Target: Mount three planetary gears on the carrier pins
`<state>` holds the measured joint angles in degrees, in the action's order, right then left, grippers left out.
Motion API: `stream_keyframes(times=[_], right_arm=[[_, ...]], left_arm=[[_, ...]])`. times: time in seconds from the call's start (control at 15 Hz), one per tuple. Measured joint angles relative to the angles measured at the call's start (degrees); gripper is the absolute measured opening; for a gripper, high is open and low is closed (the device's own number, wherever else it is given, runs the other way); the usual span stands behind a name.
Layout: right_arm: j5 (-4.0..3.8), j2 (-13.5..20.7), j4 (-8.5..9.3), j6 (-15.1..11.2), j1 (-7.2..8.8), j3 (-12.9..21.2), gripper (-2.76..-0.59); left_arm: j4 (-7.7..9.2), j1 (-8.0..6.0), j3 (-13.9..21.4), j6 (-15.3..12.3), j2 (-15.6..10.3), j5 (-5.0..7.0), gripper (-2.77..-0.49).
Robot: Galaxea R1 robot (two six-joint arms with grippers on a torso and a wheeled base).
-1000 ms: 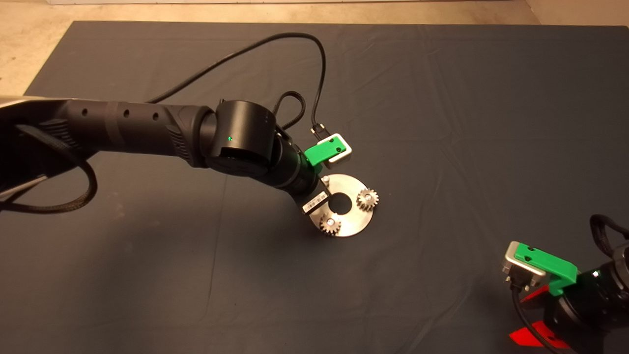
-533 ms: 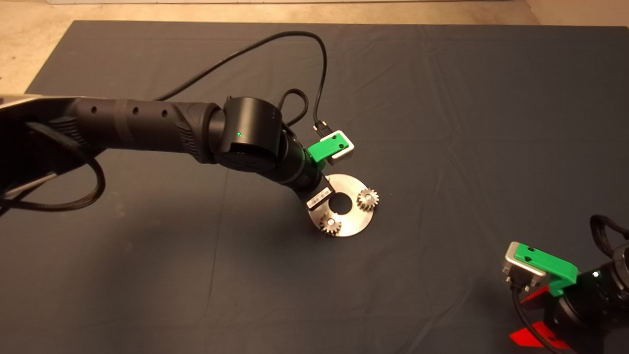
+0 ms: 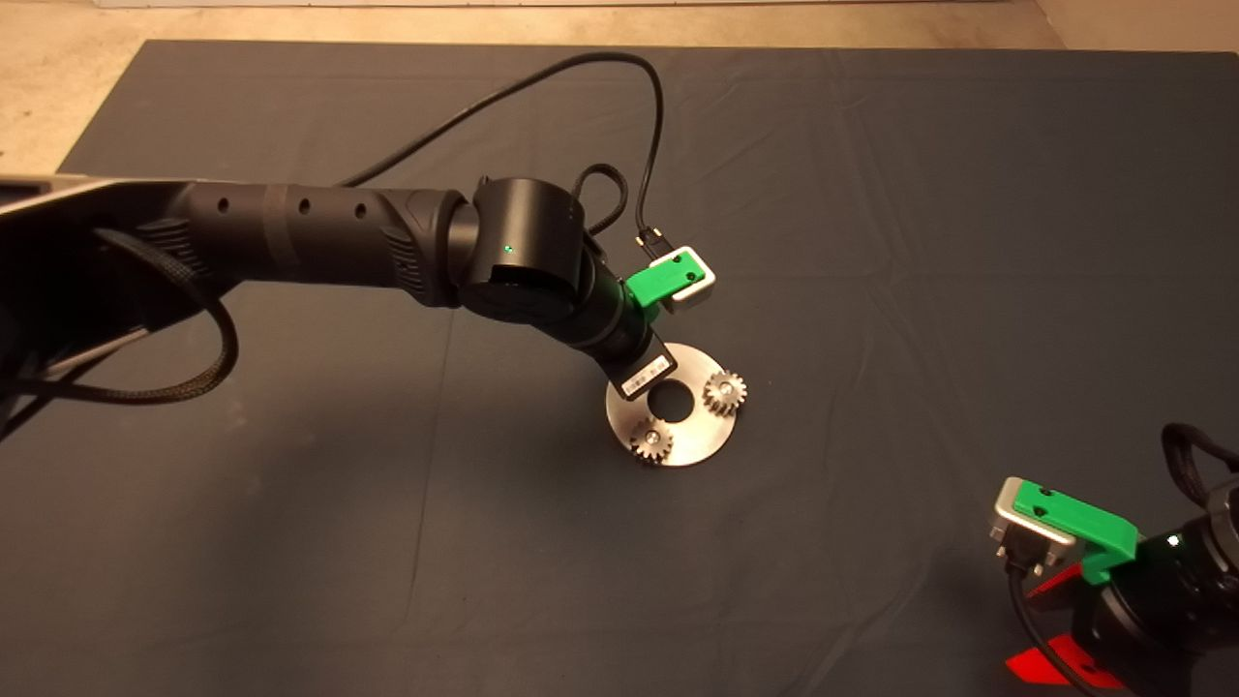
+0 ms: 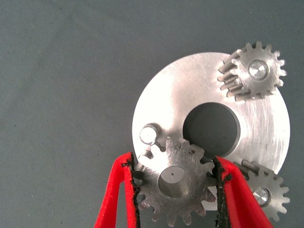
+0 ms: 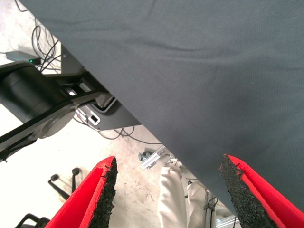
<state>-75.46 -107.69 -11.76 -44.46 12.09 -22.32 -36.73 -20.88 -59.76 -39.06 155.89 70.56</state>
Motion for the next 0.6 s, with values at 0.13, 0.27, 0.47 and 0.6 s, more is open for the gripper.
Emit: stream_keyframes(times=[0.13,0.27,0.47,0.6], right_arm=[[0.01,-0.08,0.27,0.0,0.0,0.0,-1.75],[-0.01,-0.08,0.28,-0.01,0.0,0.0,-1.75],[0.0,-0.08,0.33,-0.02,0.0,0.0,-1.75],[0.01,-0.08,0.47,-0.02,0.38,0.0,-1.75]], left_arm=[[0.02,0.02,-0.57,0.61,0.34,-0.02,-2.62],[0.05,0.02,-1.66,0.65,0.78,-0.06,-2.62],[-0.09,0.02,-2.27,0.67,0.83,-0.66,-2.62],[-0.34,0.02,-2.65,0.73,1.16,-0.79,-2.62]])
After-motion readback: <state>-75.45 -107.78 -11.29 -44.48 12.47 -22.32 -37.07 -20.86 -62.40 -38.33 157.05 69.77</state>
